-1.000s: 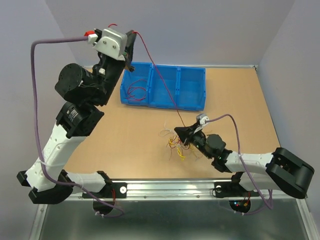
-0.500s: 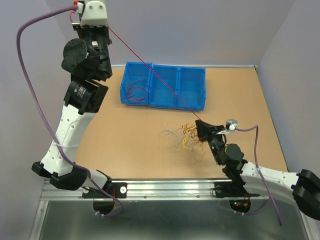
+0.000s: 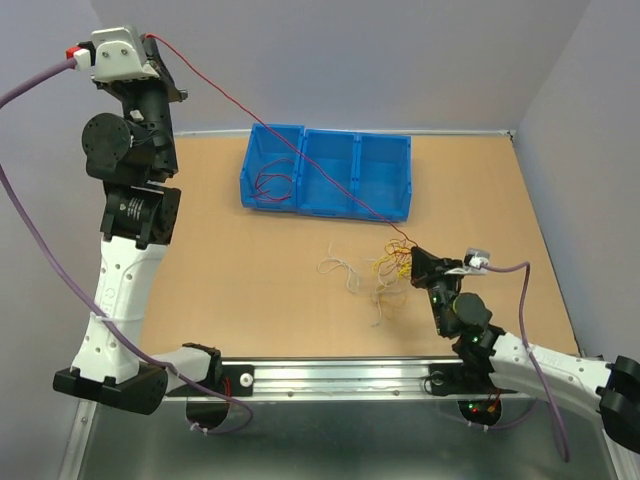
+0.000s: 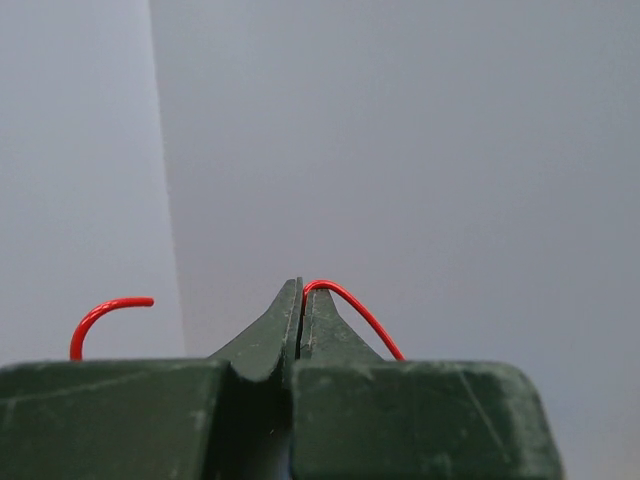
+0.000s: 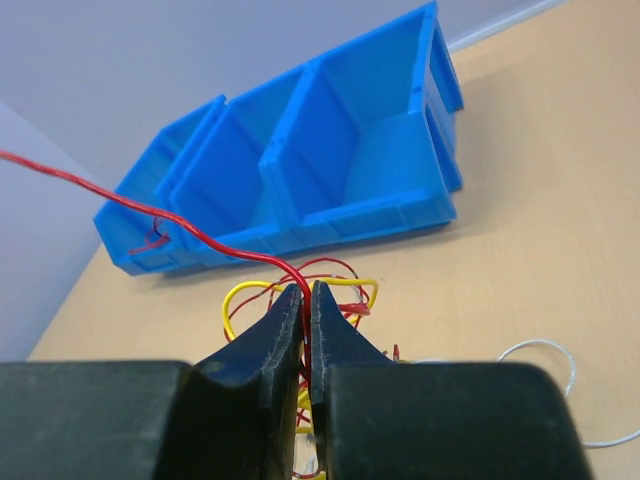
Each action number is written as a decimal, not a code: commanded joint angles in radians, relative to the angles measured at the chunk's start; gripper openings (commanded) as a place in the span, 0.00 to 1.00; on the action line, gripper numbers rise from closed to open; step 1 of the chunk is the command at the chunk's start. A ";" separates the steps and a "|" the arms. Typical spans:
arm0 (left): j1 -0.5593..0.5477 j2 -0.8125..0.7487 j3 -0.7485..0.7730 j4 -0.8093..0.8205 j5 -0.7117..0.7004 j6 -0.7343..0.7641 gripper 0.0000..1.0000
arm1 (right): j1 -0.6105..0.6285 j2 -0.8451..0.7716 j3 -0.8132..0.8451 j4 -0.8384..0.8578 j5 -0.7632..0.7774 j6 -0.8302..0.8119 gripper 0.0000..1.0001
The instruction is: Untangle the cables
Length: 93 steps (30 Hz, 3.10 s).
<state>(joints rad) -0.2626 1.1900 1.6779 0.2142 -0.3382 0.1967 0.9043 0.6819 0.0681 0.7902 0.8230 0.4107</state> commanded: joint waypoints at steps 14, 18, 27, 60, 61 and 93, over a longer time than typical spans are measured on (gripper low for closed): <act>-0.010 -0.196 -0.398 0.227 1.059 -0.180 0.00 | -0.007 0.039 -0.016 -0.014 -0.407 -0.150 0.70; -0.030 -0.237 -0.477 0.275 1.133 -0.177 0.00 | -0.008 0.122 0.033 -0.009 -0.665 -0.239 0.87; -0.040 -0.300 -0.540 0.284 1.110 -0.154 0.00 | -0.008 0.453 0.289 -0.019 -0.448 -0.369 0.90; -0.038 -0.391 -0.530 0.037 0.680 -0.088 0.00 | -0.168 0.766 0.558 -0.166 -0.444 -0.377 0.00; -0.038 -0.376 -0.534 0.040 0.665 -0.077 0.00 | -0.168 0.754 0.553 -0.166 -0.458 -0.380 0.00; 0.066 0.879 0.167 -0.262 0.685 0.086 0.00 | -0.151 0.475 0.443 -0.227 -0.999 -0.185 0.00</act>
<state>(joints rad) -0.1905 2.0331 1.7302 0.0776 0.2672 0.2474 0.7418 1.1393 0.4889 0.5285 -0.1379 0.2138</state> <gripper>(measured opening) 0.041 0.032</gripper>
